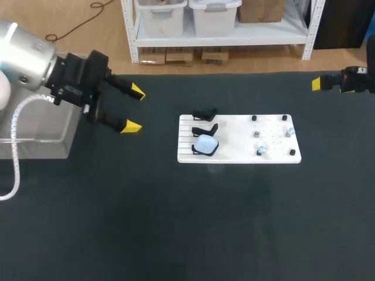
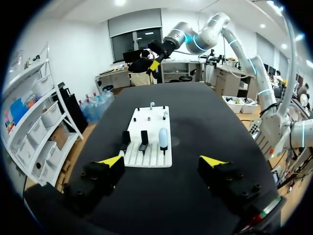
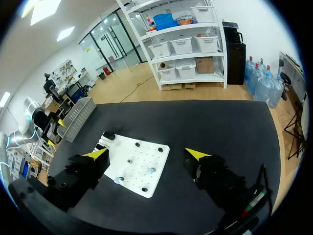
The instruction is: Pick up each earbud case from the left stands, insert the matching earbuds, close the lid, and place the case in the box.
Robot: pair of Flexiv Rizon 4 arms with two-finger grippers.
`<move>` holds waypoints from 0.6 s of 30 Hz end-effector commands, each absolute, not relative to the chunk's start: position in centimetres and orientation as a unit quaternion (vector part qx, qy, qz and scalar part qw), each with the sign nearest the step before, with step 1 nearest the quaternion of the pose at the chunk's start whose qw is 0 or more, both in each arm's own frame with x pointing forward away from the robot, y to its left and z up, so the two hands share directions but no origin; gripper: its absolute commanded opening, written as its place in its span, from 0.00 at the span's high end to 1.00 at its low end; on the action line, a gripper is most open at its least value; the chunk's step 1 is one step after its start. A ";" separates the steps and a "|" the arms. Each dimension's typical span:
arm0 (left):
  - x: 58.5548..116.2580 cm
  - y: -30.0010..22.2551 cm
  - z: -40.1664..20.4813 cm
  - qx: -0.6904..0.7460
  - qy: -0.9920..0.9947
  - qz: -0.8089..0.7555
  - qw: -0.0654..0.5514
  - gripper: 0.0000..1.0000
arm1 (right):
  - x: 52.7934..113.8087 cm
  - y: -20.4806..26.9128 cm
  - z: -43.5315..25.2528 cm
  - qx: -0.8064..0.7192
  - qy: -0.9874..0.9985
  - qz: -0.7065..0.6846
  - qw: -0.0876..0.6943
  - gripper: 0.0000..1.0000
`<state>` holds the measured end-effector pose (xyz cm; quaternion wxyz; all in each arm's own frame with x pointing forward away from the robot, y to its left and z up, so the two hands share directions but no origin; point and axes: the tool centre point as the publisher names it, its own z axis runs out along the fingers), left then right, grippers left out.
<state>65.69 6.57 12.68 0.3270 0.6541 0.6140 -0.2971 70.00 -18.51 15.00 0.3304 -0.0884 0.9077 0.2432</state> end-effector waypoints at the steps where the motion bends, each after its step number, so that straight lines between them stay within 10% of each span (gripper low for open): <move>1: 65.6 6.3 11.5 0.656 0.610 -0.304 0.325 0.00 | 70.0 -18.5 15.0 -0.088 0.908 0.243 0.330 0.00; 18: 65.1 5.7 10.8 0.648 0.606 -0.321 0.330 0.00 | 70.0 -18.5 15.0 -0.088 0.908 0.243 0.330 0.00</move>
